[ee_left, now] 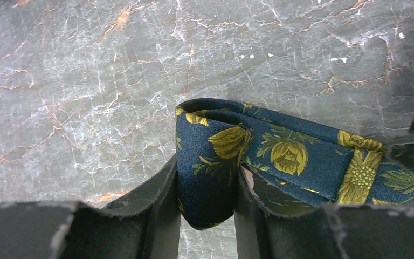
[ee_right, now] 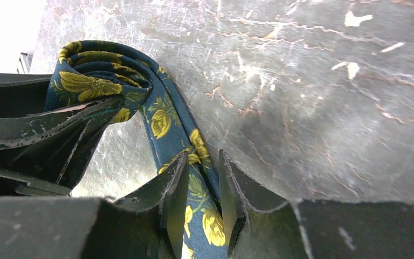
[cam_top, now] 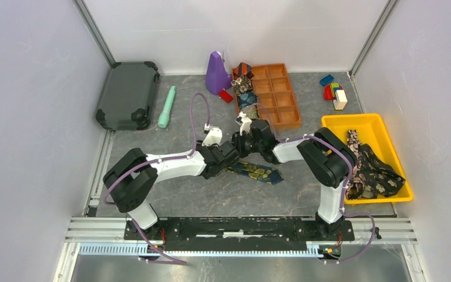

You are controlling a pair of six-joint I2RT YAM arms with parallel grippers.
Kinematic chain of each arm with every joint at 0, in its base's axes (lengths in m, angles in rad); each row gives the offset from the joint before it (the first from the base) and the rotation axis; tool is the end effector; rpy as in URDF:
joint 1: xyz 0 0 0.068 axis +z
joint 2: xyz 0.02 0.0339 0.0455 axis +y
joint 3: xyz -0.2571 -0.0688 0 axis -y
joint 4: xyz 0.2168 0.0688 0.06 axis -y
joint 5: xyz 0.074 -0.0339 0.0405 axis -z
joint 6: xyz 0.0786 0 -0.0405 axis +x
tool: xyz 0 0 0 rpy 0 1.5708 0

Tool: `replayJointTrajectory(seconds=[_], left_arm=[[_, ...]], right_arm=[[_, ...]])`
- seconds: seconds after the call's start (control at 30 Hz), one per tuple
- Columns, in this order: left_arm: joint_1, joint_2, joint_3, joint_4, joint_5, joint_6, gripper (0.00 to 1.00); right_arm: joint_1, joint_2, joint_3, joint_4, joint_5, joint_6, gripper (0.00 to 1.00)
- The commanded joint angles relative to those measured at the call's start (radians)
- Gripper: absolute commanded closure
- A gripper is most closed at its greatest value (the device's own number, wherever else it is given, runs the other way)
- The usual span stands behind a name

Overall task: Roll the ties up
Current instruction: Roll the tie at the center of the board.

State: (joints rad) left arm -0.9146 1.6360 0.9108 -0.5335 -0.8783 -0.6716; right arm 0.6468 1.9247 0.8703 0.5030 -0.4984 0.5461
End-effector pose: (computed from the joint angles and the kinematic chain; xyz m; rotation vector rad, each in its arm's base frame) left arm 0.2169 -0.1825 0.1530 0.1083 2.2676 0.4924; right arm 0.2887 0.2651 0.1208 -0.4386 2.2602 1.1956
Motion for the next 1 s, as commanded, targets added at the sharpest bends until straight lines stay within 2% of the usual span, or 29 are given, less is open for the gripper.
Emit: replayJointTrajectory(seconds=[0.0, 0.3, 0.5, 0.63, 0.73, 0.97], left_arm=[[-0.021, 0.027, 0.055, -0.046, -0.129, -0.093, 0.61], [-0.083, 0.186, 0.168, -0.181, -0.227, -0.181, 0.59], [-0.109, 0.255, 0.203, -0.188, -0.212, -0.195, 0.57], [-0.125, 0.277, 0.208, -0.139, -0.156, -0.134, 0.50], [-0.127, 0.283, 0.203, -0.106, -0.101, -0.095, 0.42], [-0.129, 0.259, 0.208, -0.110, -0.039, -0.047, 0.30]], right_arm=[[-0.024, -0.062, -0.039, 0.080, -0.025, 0.011, 0.67], [-0.069, -0.076, -0.093, 0.128, -0.021, 0.034, 0.67], [-0.085, -0.081, -0.110, 0.137, -0.012, 0.034, 0.67], [-0.095, -0.093, -0.123, 0.140, -0.007, 0.031, 0.67], [-0.100, -0.095, -0.126, 0.138, -0.006, 0.028, 0.67], [-0.105, -0.098, -0.132, 0.146, -0.008, 0.029, 0.67]])
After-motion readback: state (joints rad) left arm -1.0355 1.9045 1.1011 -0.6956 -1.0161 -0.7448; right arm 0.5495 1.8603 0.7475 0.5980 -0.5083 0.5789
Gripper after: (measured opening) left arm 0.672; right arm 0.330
